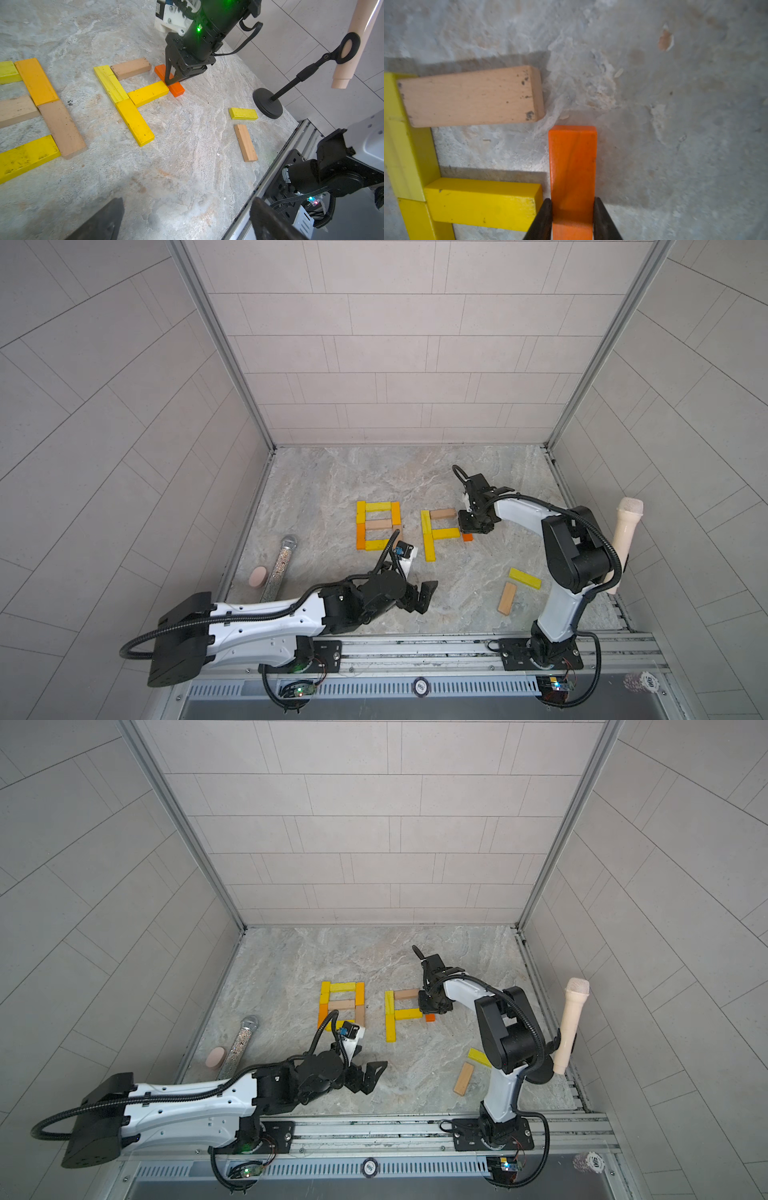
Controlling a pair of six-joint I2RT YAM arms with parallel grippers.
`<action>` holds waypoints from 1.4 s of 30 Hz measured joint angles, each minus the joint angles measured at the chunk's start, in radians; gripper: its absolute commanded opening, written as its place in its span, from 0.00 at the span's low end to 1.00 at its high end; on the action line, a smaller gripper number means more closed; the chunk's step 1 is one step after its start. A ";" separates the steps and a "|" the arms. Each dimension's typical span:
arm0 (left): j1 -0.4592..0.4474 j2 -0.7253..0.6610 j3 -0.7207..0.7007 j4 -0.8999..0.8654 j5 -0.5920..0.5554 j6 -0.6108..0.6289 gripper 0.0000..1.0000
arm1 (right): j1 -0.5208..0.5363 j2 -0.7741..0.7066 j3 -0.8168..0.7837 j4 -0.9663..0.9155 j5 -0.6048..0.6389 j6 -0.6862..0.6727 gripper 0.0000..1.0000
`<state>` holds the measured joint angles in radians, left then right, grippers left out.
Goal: Assemble the number 8 with building blocks
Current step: Assemble the building block at the center of the board.
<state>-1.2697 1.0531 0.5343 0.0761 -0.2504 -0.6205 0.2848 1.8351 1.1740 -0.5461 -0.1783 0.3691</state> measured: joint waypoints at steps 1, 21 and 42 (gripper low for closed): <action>0.000 0.000 0.000 0.000 0.000 0.000 1.00 | 0.000 0.004 0.005 0.000 0.000 0.000 0.31; 0.000 -0.006 -0.003 0.001 0.000 -0.001 1.00 | 0.000 0.060 0.077 -0.003 0.002 0.004 0.32; 0.000 0.002 -0.008 0.003 0.000 0.000 1.00 | 0.000 0.072 0.092 -0.001 0.004 0.008 0.34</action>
<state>-1.2697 1.0546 0.5266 0.0788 -0.2508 -0.6205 0.2848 1.9076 1.2659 -0.5468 -0.1741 0.3771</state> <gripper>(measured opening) 0.996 0.342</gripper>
